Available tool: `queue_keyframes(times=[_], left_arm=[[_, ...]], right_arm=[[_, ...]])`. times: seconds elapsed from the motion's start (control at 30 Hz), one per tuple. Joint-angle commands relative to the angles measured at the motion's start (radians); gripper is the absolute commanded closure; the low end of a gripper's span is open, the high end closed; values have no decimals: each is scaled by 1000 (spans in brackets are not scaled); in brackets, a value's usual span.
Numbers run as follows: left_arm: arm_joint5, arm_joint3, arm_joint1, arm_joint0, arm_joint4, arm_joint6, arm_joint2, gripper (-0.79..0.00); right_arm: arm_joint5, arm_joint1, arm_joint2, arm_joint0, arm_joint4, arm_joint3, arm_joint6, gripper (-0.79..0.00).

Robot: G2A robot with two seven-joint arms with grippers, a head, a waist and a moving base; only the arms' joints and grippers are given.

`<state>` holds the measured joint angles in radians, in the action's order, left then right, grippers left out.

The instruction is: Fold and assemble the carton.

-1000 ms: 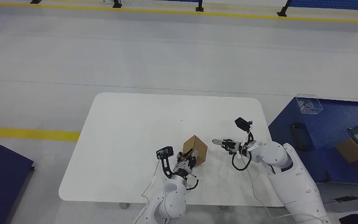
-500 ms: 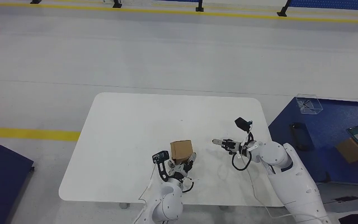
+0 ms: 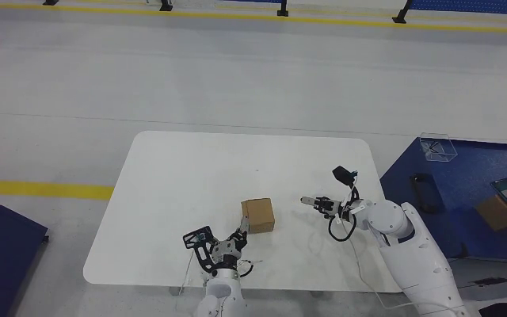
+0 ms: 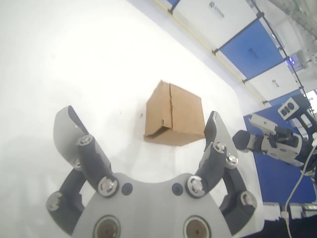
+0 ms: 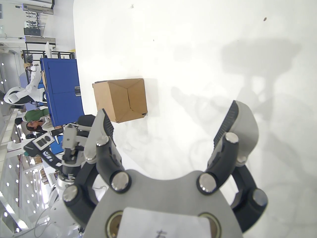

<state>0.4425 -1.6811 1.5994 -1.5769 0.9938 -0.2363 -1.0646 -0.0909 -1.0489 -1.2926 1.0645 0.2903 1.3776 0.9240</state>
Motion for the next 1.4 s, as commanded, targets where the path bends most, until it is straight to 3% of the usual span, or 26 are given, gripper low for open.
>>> queue_keyframes(times=[0.0,0.13,0.27,0.47,0.9,1.37], left_arm=[[34,-45,-3,-14,27,-16,-21,-785],[164,17,2,58,157,15,-3,-785],[294,174,20,193,282,91,57,-785],[396,313,47,294,333,160,112,-785],[460,385,63,301,364,198,88,-785],[425,408,83,308,421,243,134,-785]], right_arm=[[-3,-2,9,8,14,8,-31,-785],[-33,-13,57,-8,33,6,-78,-785],[-67,-35,144,-55,74,-37,-133,-785],[-93,-68,241,-128,93,-132,-186,-785],[-61,-101,317,-166,94,-186,-194,-785],[-68,-106,317,-143,119,-149,-189,-785]])
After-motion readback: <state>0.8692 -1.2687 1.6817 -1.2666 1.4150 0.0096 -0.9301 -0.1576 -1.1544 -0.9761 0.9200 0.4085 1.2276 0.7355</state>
